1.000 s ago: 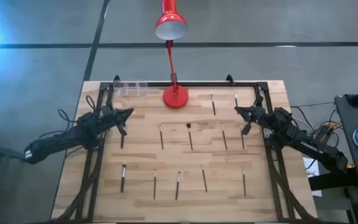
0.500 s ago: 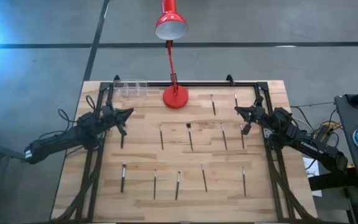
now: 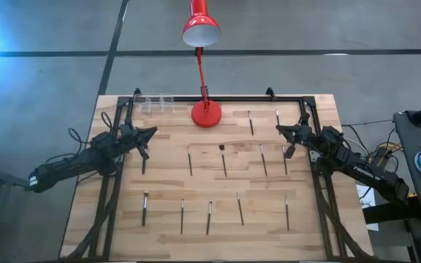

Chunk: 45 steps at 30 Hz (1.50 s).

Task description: Pick & Place Makeup Supplies

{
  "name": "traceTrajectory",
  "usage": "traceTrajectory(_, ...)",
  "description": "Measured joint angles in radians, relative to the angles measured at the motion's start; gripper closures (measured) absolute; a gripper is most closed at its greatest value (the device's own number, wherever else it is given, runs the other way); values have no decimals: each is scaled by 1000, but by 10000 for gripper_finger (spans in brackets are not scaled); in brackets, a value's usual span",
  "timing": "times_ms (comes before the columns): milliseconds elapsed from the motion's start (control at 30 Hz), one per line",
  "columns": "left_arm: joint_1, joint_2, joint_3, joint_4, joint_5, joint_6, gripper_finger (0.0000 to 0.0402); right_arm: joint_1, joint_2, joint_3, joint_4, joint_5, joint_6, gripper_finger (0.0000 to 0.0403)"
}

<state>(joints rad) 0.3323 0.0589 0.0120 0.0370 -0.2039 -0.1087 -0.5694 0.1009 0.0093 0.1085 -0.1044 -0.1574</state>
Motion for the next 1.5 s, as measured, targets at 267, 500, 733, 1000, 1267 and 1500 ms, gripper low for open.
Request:
traceTrajectory(267, 0, 0, 0, 0, 0, 0, 401, 0, 0, 0, 0, 0, 0, 394)
traceTrajectory(500, 0, 0, 0, 0, 0, 0, 401, 0, 0, 0, 0, 0, 0, 394)
traceTrajectory(733, 0, 0, 0, 0, 0, 0, 401, 0, 0, 0, 0, 0, 0, 394)
traceTrajectory(1000, 0, 0, 0, 0, 0, 0, 401, 0, 0, 0, 1, 0, 0, 394)
traceTrajectory(1267, 0, 0, 0, 0, 0, 0, 401, 0, 0, 0, 3, 0, 224, 394)
traceTrajectory(1500, 0, 0, 0, 0, 0, 0, 401, 0, 2, 0, 90, -2, 324, 394)
